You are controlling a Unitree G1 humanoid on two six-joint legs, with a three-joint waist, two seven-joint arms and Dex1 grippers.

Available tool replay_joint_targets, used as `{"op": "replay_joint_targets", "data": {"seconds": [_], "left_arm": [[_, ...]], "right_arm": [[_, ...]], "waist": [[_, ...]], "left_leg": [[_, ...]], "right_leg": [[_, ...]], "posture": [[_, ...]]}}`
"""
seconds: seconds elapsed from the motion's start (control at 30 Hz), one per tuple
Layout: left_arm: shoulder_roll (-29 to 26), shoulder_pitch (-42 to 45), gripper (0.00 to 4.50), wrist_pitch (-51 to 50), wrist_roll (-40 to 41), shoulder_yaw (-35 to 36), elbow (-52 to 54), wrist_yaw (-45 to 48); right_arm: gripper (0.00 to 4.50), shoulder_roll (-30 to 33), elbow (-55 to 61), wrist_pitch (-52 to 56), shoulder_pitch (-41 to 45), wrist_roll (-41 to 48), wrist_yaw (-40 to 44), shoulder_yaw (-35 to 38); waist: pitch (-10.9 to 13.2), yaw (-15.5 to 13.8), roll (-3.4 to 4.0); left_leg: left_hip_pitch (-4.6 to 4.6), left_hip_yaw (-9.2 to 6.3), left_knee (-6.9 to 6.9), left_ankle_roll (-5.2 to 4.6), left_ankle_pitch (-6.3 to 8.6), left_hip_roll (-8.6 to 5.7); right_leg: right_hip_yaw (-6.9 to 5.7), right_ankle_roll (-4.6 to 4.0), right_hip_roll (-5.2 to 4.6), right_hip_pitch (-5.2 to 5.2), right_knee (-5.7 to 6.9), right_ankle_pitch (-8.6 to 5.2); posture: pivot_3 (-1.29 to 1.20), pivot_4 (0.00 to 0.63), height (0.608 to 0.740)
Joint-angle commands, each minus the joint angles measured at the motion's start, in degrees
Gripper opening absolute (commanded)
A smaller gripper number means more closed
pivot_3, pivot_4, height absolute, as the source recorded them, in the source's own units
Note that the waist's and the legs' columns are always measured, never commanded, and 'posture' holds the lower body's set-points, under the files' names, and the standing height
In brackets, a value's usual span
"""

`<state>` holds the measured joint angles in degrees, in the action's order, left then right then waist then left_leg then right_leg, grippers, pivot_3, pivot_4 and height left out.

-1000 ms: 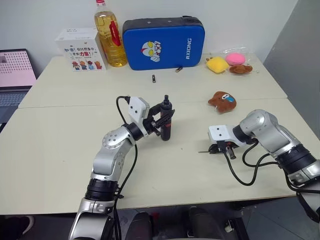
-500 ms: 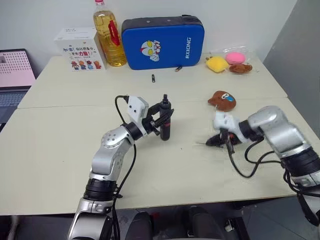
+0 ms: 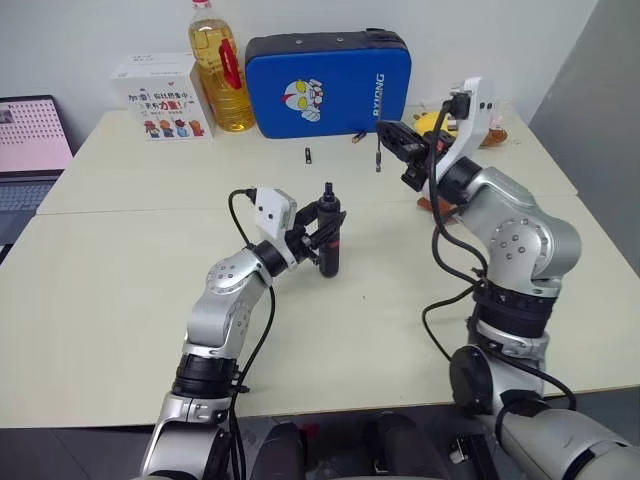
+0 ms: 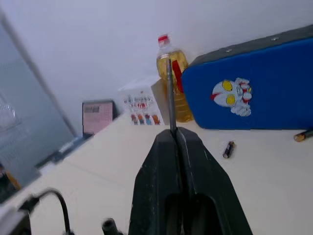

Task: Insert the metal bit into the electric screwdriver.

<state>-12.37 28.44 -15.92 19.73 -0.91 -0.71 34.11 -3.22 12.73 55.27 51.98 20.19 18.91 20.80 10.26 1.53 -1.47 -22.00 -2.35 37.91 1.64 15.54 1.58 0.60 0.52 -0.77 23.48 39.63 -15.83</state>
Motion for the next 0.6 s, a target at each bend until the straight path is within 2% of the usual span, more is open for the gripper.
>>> {"op": "replay_joint_targets", "data": {"seconds": [0.03, 0.33, 0.6], "left_arm": [[1.98, 3.65, 1.68, 1.57, 0.5, -0.65, 1.17, -0.15], [5.97, 7.56, 1.68, 5.28, -1.92, -2.12, -5.13, -0.43], [8.3, 11.37, 1.68, 12.16, -9.9, -3.05, -14.34, -7.88]], "right_arm": [[0.03, -1.38, 2.83, -4.59, 1.84, 2.95, -4.72, 0.65], [0.03, -1.23, 2.67, -10.31, -1.62, 3.16, -7.78, -6.15], [0.03, 0.4, 1.85, -17.17, -3.19, -3.38, -12.16, -13.97]], "waist": [[0.01, -0.18, 0.01], [0.02, 0.08, 0.02], [0.02, 0.07, 0.01]], "left_leg": [[-0.07, 0.0, 0.0, 0.0, 0.0, -0.01], [-0.14, 0.16, -0.02, -0.01, 0.0, -0.04], [-0.16, 0.21, -0.04, -0.01, 0.0, -0.05]], "right_leg": [[-0.05, 0.01, 0.01, 0.02, -0.03, 0.0], [0.03, 0.09, -0.03, 0.04, -0.2, 0.03], [0.01, 0.09, 0.04, 0.04, -0.22, 0.03]], "posture": [[0.0, 0.15, 0.74], [0.0, 0.15, 0.74], [0.0, 0.15, 0.74]]}}
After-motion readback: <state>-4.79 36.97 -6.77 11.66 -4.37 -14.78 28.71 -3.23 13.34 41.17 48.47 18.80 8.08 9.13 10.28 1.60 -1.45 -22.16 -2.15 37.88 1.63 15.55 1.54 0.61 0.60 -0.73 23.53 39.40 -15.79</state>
